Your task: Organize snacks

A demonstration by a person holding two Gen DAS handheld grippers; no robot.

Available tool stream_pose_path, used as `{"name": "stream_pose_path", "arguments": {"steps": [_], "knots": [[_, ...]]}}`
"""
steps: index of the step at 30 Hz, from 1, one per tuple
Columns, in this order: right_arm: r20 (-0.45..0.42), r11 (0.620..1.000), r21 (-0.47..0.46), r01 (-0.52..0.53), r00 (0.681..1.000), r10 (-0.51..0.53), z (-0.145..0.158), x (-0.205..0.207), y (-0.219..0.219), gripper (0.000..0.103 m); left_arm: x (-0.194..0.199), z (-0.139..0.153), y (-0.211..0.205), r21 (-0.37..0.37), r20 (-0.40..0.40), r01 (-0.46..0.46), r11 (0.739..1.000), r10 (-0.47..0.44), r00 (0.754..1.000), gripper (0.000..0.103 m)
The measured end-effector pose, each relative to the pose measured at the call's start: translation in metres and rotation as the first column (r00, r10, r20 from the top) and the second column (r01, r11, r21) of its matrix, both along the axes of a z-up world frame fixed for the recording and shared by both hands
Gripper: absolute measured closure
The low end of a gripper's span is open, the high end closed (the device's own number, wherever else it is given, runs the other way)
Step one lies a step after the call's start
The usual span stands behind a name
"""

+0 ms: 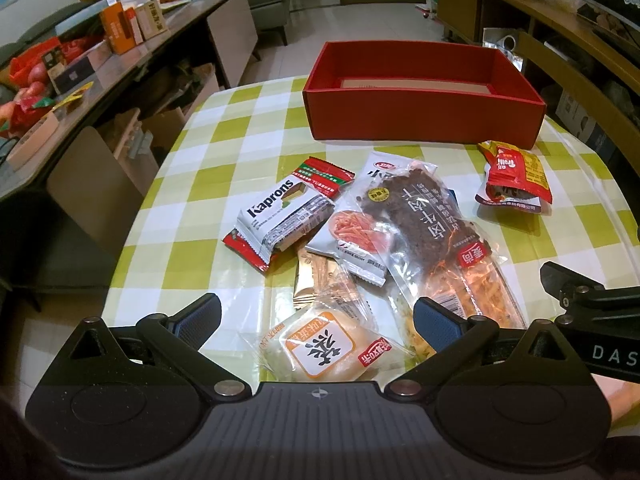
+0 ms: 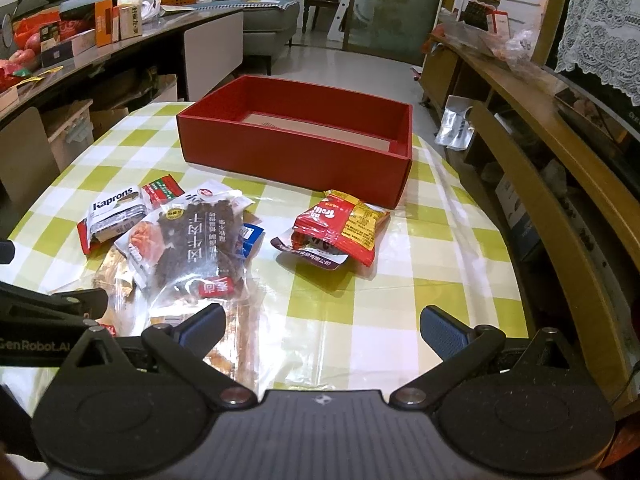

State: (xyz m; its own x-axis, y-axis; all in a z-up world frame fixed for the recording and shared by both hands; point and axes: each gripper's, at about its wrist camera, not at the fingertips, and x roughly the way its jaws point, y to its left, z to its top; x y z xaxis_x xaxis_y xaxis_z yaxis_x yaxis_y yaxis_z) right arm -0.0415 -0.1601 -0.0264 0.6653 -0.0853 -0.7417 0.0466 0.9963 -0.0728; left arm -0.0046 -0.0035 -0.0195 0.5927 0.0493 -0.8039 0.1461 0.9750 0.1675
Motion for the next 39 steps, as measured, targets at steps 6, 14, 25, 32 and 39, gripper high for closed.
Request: {"name": "stream_pose_path", "arguments": {"steps": [6,14,25,32,39], "knots": [[-0.001,1.0,0.0,0.0,1.0,0.0,-0.0005,-0.0002,0.0002,0.0,-0.0005,-0.0001,0.0004,0.002,0.001,0.0,1.0,0.0,1.0,0.0],[-0.006,1.0,0.0,-0.003,1.0,0.003,-0.0025,-0.0003,0.0003,0.0,-0.0005,-0.0004,0.0006,0.005,0.0,0.001,1.0,-0.001,1.0,0.0],[-0.02,1.0,-0.001,-0.011,1.0,0.011,-0.0038,0.0012,0.0004,0.0,-0.0004,-0.0017,-0.0005,0.015,-0.002,0.009,1.0,-0.009,1.0,0.0],[-0.025,1.0,-0.006,-0.015,1.0,0.015,-0.0044,0.0018,0.001,0.0,-0.0005,-0.0037,-0.0024,0.019,-0.004,0.012,1.0,-0.012,1.0,0.0],[-0.037,1.0,-0.01,-0.015,0.999,0.015,-0.0052,0.0029,-0.0015,0.0,0.0023,-0.0007,0.0031,-0.002,-0.018,0.034,0.999,-0.034,0.999,0.0]]}}
